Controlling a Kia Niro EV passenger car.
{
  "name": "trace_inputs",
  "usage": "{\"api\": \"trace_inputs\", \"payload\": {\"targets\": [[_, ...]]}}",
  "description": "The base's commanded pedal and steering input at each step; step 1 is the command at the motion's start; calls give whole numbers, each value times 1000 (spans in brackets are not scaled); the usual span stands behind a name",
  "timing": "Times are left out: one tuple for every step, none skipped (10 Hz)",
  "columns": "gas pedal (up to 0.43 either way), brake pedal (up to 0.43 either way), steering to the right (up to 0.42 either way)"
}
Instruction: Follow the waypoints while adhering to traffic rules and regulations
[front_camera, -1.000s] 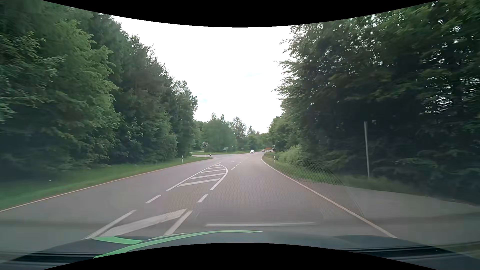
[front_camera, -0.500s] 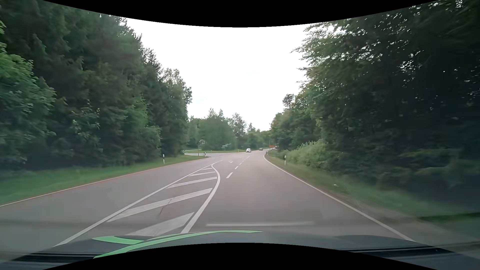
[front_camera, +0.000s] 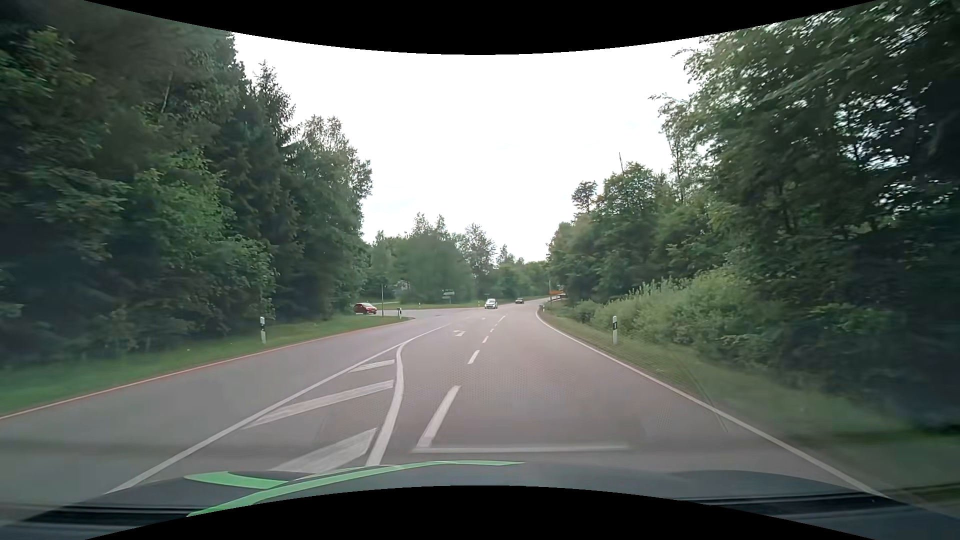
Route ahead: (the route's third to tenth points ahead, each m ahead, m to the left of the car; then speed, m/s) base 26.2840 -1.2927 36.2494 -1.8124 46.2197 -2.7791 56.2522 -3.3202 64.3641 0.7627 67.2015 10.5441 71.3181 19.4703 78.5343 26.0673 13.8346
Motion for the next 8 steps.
{"api": "trace_inputs", "payload": {"targets": [[0, 201, -4], [0, 201, -4], [0, 201, -4], [0, 207, -2], [0, 207, -1], [0, 207, -1], [0, 207, -1], [0, 207, 0]]}}
